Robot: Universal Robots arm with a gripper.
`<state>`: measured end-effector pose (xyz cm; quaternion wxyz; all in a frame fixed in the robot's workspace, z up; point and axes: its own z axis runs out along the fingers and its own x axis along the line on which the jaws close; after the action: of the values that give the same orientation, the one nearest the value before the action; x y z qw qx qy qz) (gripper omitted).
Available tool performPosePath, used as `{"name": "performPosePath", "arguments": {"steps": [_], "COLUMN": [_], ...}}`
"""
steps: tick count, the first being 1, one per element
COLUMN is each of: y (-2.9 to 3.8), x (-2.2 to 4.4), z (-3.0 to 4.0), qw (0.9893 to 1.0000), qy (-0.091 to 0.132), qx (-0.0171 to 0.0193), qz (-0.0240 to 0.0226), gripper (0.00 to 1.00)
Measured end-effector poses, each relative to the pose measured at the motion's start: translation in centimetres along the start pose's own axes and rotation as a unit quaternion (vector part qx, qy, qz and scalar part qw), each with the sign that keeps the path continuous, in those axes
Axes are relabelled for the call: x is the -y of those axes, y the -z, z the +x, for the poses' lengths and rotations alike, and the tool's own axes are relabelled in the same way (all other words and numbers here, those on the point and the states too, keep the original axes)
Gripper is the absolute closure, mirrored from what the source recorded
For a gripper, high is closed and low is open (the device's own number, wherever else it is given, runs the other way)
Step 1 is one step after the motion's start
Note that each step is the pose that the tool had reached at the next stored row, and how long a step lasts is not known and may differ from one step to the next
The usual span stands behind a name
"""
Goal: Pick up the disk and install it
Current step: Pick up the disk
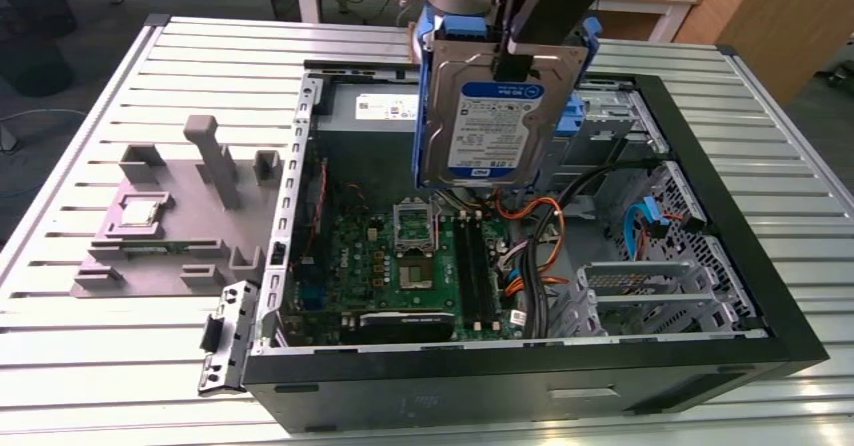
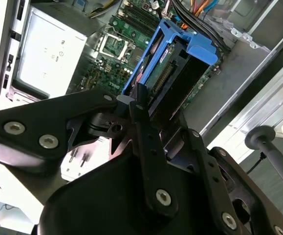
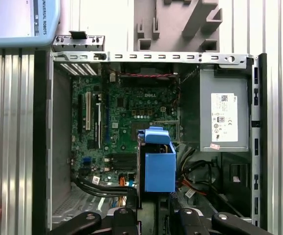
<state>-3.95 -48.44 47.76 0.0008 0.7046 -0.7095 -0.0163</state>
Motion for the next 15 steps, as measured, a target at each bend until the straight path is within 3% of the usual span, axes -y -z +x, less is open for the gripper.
{"name": "performPosePath", "arguments": {"steps": [15], "y": [0.04], "x": [0.22], "z": [1.99], "qw": [1.0000], "qy": [0.000], "qx": [0.0000], "qz": [0.0000], "gripper": [0.65]}}
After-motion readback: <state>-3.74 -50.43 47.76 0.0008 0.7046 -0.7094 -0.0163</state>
